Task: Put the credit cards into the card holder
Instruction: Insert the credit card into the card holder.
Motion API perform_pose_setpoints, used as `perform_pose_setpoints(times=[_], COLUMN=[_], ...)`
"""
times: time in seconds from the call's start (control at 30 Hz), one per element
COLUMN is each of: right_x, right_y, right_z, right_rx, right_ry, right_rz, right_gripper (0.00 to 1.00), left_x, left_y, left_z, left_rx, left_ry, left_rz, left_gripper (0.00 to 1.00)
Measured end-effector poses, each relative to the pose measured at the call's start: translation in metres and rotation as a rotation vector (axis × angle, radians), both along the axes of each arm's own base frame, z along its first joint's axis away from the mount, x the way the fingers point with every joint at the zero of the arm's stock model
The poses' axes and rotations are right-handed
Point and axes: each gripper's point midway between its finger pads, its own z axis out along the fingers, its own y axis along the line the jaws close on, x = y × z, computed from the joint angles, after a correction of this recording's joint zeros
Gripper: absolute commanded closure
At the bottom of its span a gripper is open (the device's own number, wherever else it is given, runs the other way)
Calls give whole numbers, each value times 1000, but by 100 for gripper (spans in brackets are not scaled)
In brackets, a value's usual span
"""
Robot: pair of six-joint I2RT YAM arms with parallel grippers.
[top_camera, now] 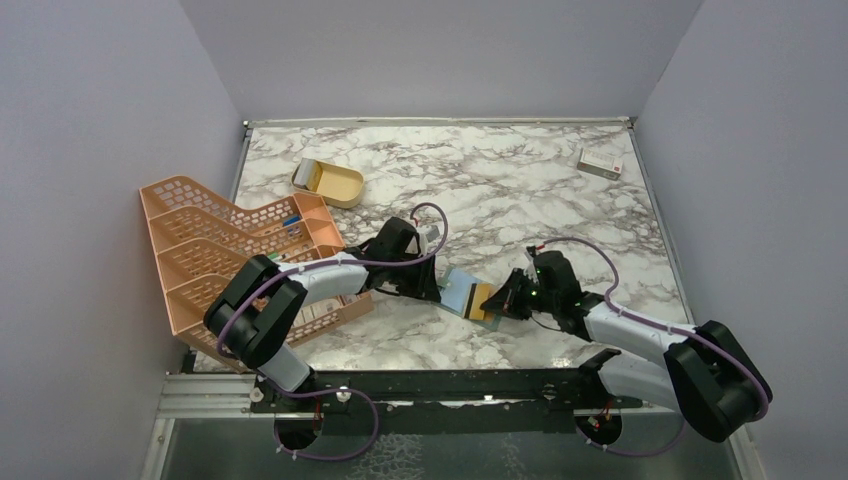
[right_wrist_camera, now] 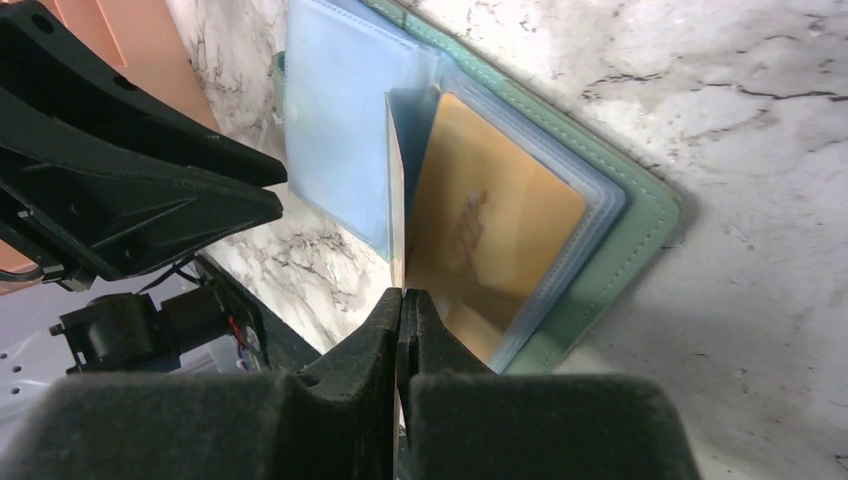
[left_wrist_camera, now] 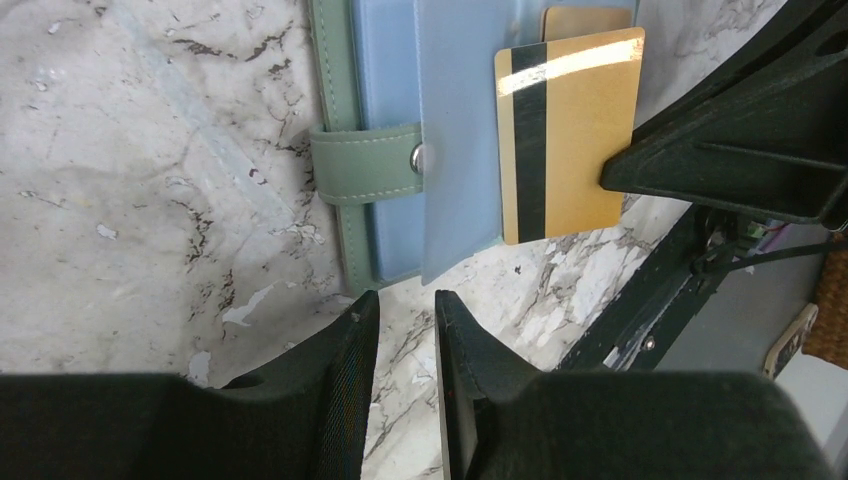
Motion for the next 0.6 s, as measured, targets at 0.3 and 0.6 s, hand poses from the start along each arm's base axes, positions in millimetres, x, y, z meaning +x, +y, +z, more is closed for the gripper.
perform_pose_setpoints(times=[0.3,0.6], right_x=[2,-1], right_y=[-7,-11], right_z=[-5,-10], right_rx=[46,58], right_ry=[45,53], right_rz=[-24,-33], right_gripper=[99,99], left_x=[17,14], left_y=[3,-3], left_z=[-9,-17], left_rx=[40,40], left_ry=[-64,-52], left_rz=[48,40], left_gripper=[76,84])
